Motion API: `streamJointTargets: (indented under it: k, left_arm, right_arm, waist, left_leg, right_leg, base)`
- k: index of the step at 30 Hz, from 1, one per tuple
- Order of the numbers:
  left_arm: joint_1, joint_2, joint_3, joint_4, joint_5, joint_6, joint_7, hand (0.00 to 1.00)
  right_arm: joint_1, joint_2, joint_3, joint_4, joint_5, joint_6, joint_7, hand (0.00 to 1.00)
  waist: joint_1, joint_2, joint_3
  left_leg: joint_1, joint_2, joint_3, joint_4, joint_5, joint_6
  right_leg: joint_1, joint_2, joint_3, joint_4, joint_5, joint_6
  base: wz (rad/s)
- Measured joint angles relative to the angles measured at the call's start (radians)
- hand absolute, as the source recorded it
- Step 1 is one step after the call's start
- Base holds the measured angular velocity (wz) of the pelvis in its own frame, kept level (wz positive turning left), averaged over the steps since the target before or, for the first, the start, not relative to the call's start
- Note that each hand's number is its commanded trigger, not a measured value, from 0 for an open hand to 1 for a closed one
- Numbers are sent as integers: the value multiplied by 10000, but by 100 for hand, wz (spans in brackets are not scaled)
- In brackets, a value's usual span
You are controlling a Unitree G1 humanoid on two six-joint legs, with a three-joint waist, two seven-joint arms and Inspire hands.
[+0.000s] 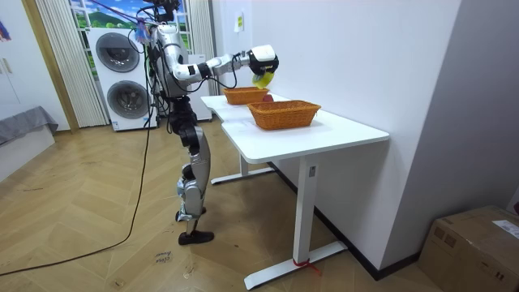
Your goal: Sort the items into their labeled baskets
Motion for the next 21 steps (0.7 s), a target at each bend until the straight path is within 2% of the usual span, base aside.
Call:
streamJointTargets:
  k: [6,14,21]
  left_arm:
    - [26,2,632,166,-18,0,-18,0]
    - [-29,37,648,152,-20,0,-25,0]
    - [-110,76,647,152,-21,0,-5,0]
  right_arm:
    - [18,-4,-38,530,192,15,-1,100]
    - [17,-18,-83,884,433,-5,-170,100]
    - [17,-199,-88,1272,964,-14,-379,100]
  waist:
    - [-155,-9,-10]
    - [-167,-138,-49]
    - [-167,-277,-3]
  left_leg:
    - [11,-1,5,-12,0,-1]
    - [16,-1,28,-5,0,0]
    - [-35,-3,60,-2,-1,0]
  right_leg:
    - [-9,7,20,2,0,0]
    - [-72,7,80,-4,-1,0]
    - [-145,3,65,-18,-6,5]
  base:
    - [0]
    - [0]
    - [-1]
